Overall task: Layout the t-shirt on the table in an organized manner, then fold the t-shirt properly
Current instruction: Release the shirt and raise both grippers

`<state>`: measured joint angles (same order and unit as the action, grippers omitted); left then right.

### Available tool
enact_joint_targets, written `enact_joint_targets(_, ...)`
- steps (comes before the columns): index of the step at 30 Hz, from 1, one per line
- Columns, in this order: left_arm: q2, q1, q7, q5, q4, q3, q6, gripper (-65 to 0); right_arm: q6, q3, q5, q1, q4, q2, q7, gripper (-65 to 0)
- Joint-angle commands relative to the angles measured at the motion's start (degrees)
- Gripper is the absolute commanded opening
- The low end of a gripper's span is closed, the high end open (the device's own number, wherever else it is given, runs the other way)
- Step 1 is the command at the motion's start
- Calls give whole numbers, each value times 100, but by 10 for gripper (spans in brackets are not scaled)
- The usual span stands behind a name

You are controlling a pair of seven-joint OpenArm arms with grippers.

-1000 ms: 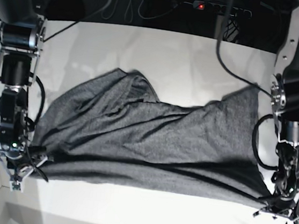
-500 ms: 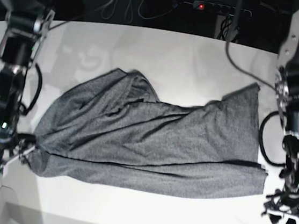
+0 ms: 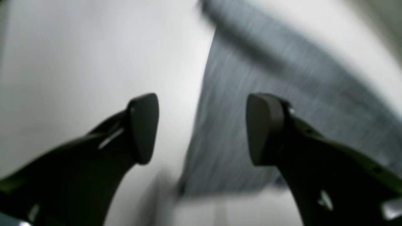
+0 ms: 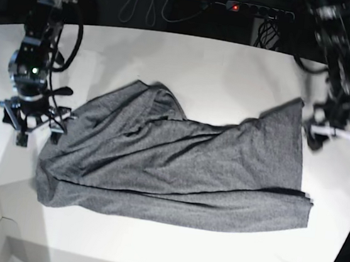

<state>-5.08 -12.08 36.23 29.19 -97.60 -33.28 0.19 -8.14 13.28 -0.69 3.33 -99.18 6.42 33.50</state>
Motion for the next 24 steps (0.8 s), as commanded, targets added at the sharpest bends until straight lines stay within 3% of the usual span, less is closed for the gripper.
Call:
enact_joint_targets(1, -6, -1, -119, 57, -125, 0, -41, -229, 1, -5, 47, 40, -188, -74, -145, -173)
enact_joint_targets(6, 135, -511, -163, 4, 112, 334, -49, -229, 1, -31, 47, 647, -504, -417, -145, -173)
enact_joint_targets(14, 126, -423, -155, 22, 833, 633, -49, -247, -8, -436, 56, 1482, -856, -892, -154, -173)
enact_joint_targets(16, 29, -406, -128, 66, 894, 686, -49, -332, -8, -620, 56, 1649, -891, -892, -163, -173)
enact_joint_targets(21, 3, -230, -111, 66, 877, 660, -49, -650, -8, -1156, 56, 1966, -891, -892, -172, -173)
enact_joint_targets(24, -6, -212, -111, 66, 692, 651, -49, -639, -8, -1429, 56, 2089, -891, -892, -189, -173)
